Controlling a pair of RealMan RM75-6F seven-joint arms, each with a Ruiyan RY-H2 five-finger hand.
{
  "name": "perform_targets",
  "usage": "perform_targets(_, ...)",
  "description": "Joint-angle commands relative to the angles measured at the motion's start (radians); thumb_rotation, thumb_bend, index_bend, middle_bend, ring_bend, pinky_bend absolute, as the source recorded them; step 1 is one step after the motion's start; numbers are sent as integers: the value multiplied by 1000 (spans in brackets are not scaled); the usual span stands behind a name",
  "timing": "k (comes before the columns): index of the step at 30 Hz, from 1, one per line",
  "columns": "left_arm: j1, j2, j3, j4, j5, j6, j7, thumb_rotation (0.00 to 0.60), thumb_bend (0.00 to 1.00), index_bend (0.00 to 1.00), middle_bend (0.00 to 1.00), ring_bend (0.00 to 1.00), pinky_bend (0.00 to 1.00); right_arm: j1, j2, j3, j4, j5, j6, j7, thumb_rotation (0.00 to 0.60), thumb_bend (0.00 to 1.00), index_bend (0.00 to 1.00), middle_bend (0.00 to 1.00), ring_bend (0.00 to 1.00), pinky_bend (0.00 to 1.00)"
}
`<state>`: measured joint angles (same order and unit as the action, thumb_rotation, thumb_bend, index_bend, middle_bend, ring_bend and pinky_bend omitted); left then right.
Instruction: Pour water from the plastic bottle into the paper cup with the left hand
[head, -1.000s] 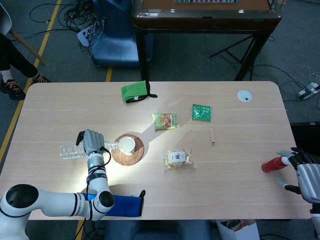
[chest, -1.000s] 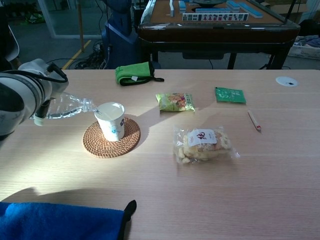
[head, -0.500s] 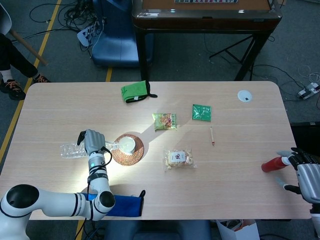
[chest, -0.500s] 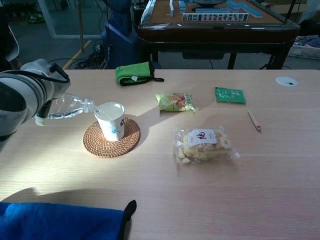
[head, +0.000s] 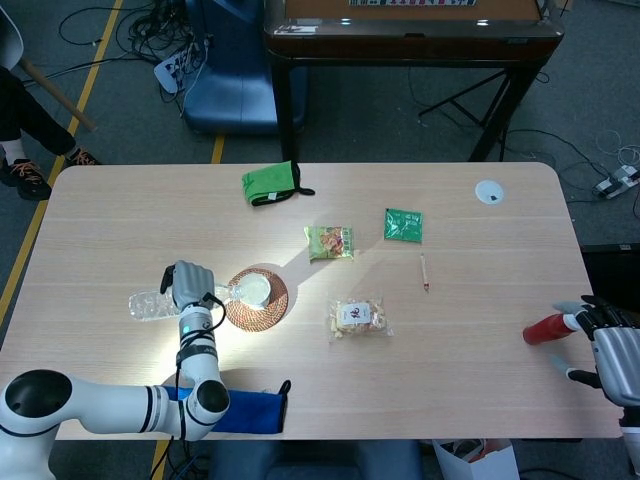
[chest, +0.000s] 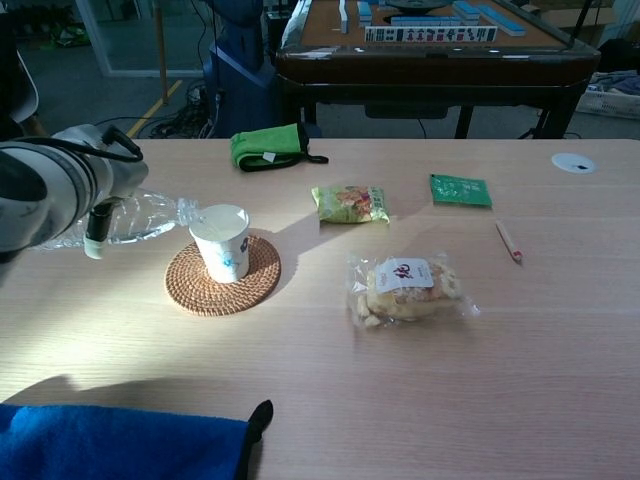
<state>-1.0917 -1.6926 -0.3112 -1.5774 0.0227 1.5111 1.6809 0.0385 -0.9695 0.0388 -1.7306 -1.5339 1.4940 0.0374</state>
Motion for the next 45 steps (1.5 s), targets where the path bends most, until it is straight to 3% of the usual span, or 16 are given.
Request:
perform_targets(1, 6, 7, -11, -7, -7, -22, -19, 600, 207, 647, 751, 595, 616, 0, -1, 0, 0, 1, 0, -1, 600, 54, 302, 342, 183, 284)
perform_targets(9, 18, 18, -61, -18, -51, -106, -92, 600, 208, 646, 751, 595, 617, 0, 0, 1, 1, 2, 0, 1, 600, 54, 301, 342, 183, 284)
perform_targets(17, 37, 32, -63, -15, 1, -167, -213, 600, 208, 645, 751, 595, 617, -1, 1, 1, 2, 2, 2, 6, 600, 54, 302, 342, 183, 284)
perform_targets(28, 196, 61, -77, -11, 223, -213, -671, 600, 208, 642, 751, 595, 618, 0, -3, -1, 2, 0, 0, -7, 600, 54, 302, 342, 183, 284)
perform_targets(36, 313, 87, -35, 22, 432, -195, -942, 600, 208, 643, 751, 595, 618, 4, -11, -2, 2, 6, -13, -24, 600, 54, 302, 342, 183, 284)
perform_targets(45, 444, 100, -37, 61, 585, -184, -1248, 600, 208, 645, 751, 595, 618, 7, -19, -2, 2, 10, -19, -40, 600, 54, 302, 342, 183, 284)
